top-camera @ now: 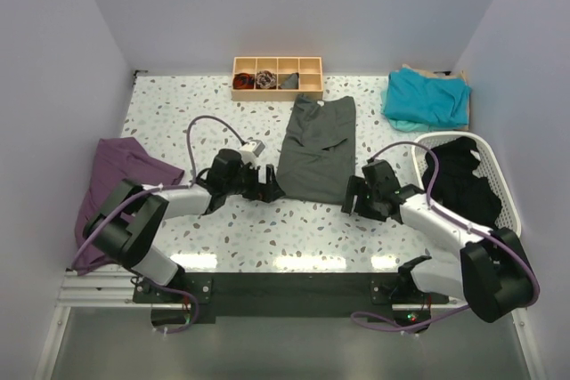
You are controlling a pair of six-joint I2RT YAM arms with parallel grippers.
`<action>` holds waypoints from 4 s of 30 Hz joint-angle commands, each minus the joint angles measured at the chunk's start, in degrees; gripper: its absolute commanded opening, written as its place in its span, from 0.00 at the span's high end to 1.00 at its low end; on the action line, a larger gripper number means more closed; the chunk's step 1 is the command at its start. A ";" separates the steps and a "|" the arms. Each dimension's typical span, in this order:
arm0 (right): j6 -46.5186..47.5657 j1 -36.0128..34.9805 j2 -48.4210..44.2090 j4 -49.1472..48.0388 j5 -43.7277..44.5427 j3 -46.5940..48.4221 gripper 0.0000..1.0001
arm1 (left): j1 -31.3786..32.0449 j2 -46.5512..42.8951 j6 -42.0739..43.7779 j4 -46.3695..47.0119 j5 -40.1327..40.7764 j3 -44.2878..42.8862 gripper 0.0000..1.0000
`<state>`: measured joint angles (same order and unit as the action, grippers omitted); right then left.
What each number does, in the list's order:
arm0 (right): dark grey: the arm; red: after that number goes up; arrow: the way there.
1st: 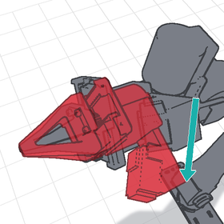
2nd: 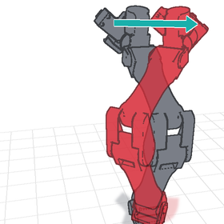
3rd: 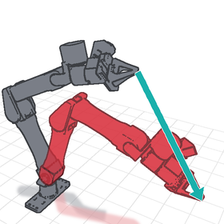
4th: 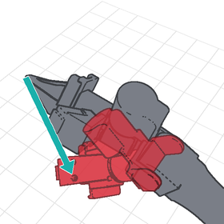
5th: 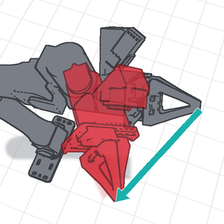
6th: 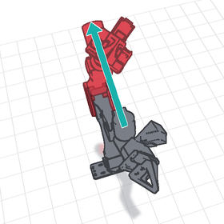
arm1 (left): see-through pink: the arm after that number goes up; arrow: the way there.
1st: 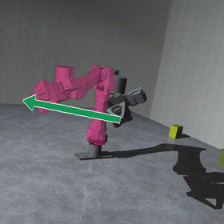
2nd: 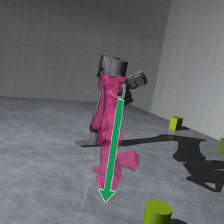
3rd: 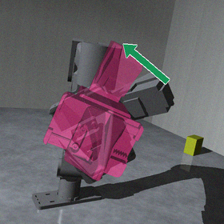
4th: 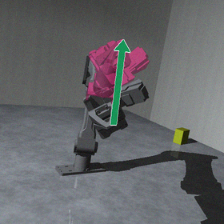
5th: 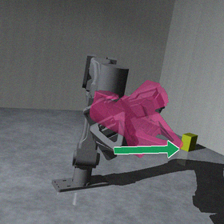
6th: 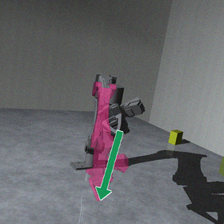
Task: Fold and stack the t-shirts
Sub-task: Grab one side of the 2/3 rectangular tshirt with both arms, then fold the long partially folded tshirt into a neat square
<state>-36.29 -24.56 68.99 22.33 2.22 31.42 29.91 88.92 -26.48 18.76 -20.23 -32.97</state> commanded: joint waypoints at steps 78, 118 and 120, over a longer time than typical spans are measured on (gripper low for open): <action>17.66 2.84 28.46 4.57 -6.09 47.22 0.92 | -0.46 12.47 2.75 -19.74 7.67 -36.45 1.00; 18.98 10.06 53.17 0.26 -28.24 64.47 0.19 | -8.38 33.24 -10.96 7.34 -23.72 -46.13 0.00; 18.98 10.14 54.40 -1.40 -27.45 64.90 0.19 | -8.38 33.77 -9.48 7.43 -21.97 -46.39 0.00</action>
<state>-16.88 -14.68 121.86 23.07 -23.83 93.34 21.78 122.28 -35.99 20.91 -41.89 -78.52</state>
